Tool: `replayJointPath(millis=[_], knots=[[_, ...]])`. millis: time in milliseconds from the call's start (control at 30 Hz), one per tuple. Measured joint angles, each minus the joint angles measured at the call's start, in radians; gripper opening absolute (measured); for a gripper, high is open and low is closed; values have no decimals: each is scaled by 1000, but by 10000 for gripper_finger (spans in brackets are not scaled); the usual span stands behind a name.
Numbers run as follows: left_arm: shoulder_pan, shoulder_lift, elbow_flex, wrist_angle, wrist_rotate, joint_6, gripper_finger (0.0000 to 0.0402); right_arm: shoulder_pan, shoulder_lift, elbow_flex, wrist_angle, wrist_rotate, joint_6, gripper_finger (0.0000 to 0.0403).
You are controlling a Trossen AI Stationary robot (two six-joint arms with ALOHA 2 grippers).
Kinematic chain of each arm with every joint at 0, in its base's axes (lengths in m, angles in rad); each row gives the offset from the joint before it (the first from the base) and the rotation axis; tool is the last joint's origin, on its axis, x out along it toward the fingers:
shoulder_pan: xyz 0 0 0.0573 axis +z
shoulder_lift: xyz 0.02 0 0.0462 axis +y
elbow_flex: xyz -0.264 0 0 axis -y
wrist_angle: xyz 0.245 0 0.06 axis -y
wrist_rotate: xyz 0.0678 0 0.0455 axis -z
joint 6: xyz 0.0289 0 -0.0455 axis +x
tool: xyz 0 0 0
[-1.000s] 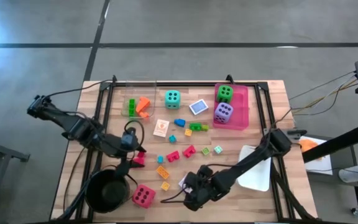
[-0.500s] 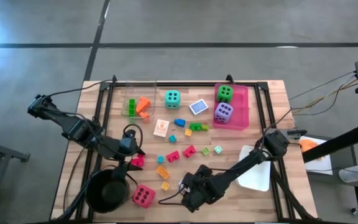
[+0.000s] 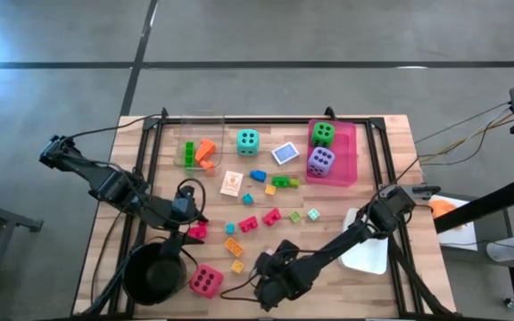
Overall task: Pick & Place Toys
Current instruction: Put the purple deck of cards into the white bin
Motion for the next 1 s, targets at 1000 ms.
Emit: replayJointPath(millis=[1000], knots=[[-4, 0, 0, 3, 29, -11, 303, 0, 14, -58, -1, -34, 49, 286]])
